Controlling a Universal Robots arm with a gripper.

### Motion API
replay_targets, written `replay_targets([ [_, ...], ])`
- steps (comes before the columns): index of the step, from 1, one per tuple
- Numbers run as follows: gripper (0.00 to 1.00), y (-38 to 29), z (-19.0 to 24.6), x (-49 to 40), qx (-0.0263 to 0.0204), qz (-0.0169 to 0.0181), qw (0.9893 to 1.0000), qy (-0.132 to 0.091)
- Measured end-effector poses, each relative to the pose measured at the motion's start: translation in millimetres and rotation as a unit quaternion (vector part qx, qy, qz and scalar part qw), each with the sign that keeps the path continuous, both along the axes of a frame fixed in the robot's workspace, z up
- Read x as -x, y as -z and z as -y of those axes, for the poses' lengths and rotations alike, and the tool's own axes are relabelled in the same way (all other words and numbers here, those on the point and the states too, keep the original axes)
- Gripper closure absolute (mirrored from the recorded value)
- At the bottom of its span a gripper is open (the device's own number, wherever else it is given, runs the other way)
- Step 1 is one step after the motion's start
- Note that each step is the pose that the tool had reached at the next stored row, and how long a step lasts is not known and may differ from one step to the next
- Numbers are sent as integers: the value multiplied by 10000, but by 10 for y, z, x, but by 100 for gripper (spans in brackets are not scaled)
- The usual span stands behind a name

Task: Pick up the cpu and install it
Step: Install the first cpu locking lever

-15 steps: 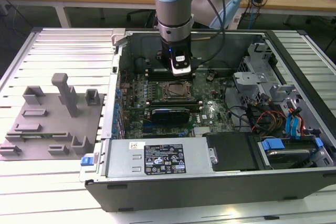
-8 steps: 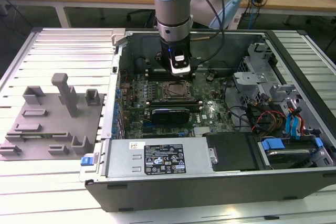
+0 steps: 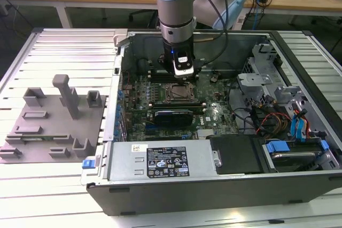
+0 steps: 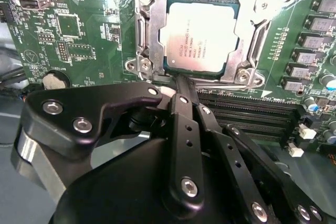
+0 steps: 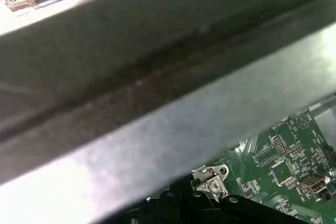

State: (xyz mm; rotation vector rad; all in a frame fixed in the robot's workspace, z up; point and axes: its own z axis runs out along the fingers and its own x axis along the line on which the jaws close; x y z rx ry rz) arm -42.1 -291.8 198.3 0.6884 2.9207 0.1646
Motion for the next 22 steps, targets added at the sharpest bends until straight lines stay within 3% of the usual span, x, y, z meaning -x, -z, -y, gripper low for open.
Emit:
replay_targets([
  [4, 89, -13, -1, -1, -4, 3, 10000, 1],
  [9, 89, -148, -1, 0, -2, 2, 10000, 1],
  [13, 89, -159, -1, 0, -2, 1, 10000, 1],
  [17, 89, -158, -1, 4, -3, 1, 9996, -293],
  [22, 89, -153, -12, 4, -13, 1, 9977, -683],
])
